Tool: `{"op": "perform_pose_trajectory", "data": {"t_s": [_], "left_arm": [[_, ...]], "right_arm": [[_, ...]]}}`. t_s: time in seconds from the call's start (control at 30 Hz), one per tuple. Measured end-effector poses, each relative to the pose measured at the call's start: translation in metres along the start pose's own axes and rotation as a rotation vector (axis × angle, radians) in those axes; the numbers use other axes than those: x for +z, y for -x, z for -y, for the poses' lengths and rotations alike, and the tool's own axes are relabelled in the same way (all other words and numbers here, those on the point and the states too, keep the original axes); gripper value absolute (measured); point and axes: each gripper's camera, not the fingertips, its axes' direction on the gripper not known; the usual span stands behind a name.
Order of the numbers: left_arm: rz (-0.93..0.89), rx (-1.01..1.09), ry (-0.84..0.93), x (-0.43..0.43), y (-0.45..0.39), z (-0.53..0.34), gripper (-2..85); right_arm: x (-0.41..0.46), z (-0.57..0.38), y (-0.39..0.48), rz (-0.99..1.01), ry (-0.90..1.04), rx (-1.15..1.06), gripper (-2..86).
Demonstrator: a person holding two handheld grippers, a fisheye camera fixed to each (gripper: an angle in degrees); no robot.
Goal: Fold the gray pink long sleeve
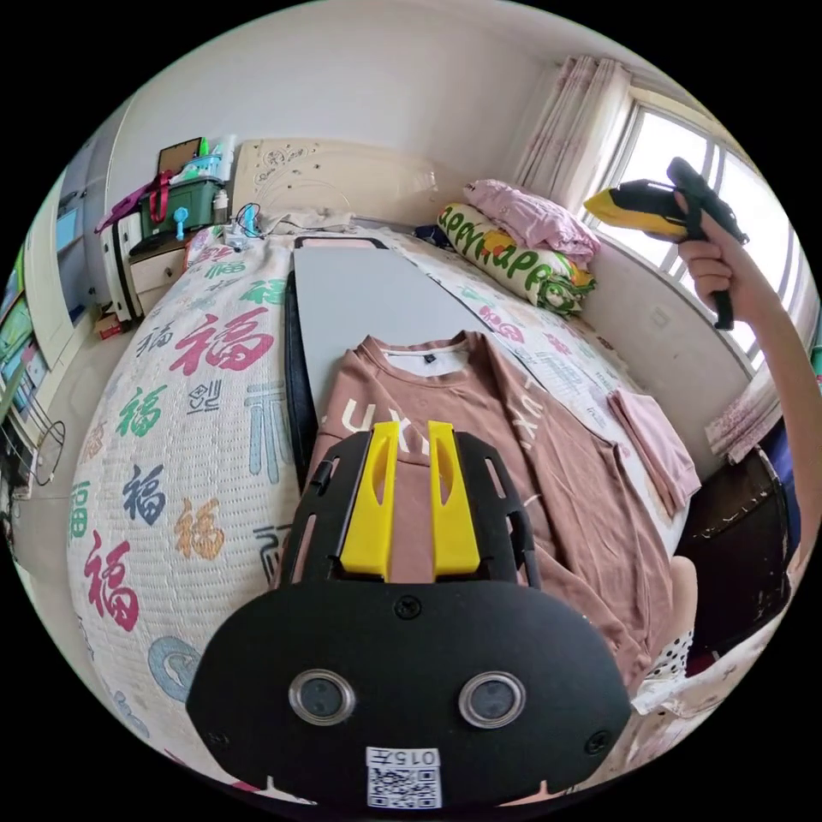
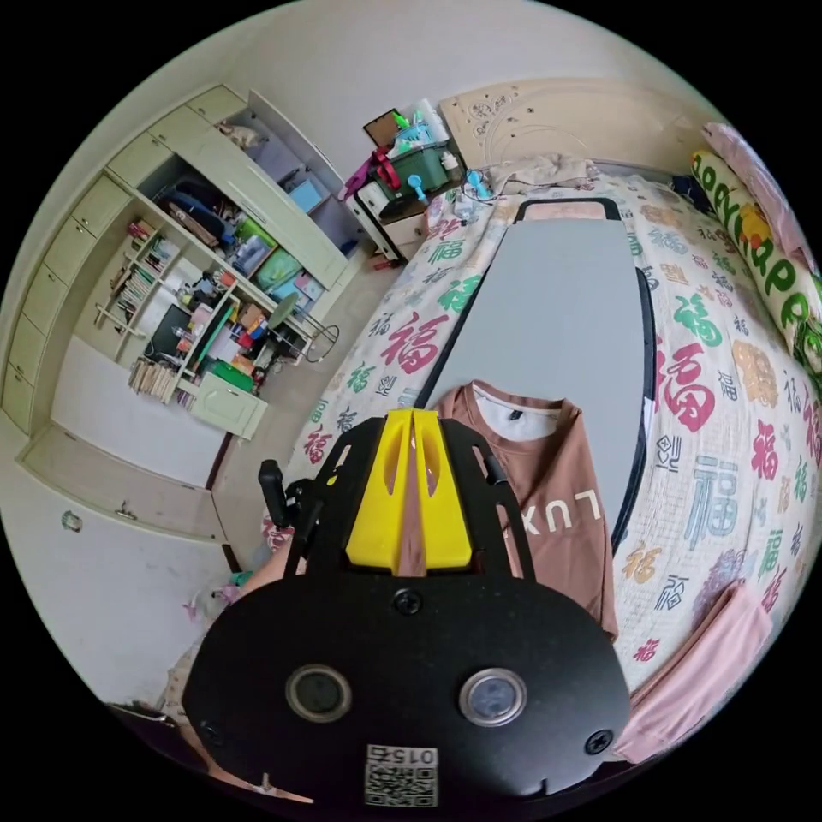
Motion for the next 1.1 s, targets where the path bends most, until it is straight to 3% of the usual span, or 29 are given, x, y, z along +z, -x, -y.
{"op": "perform_pose_trajectory", "data": {"t_s": [0.23,0.53,0.73,0.8,0.9,1.1], "left_arm": [[-0.006,-0.113,0.006,0.047,0.031,0.047,10.1],[0.047,-0.086,0.167,0.122,0.031,0.105,13.0],[0.095,-0.025,0.258,0.157,0.023,0.112,12.1],[0.142,-0.016,0.249,0.159,0.022,0.108,10.5],[0.074,-0.037,0.228,0.158,0.024,0.101,4.7],[0.076,0.001,0.02,0.122,0.009,0.096,1.4]], "right_arm": [[0.082,-0.016,-0.067,-0.224,0.022,0.021,9.2],[0.148,-0.041,-0.151,-0.239,0.033,0.153,13.2],[0.165,-0.053,-0.158,-0.251,0.099,0.15,7.5],[0.164,-0.06,-0.164,-0.209,0.111,0.163,4.8],[0.153,-0.075,-0.166,-0.199,0.075,0.156,2.2],[0.099,-0.109,-0.158,-0.223,-0.092,0.157,0.8]]}}
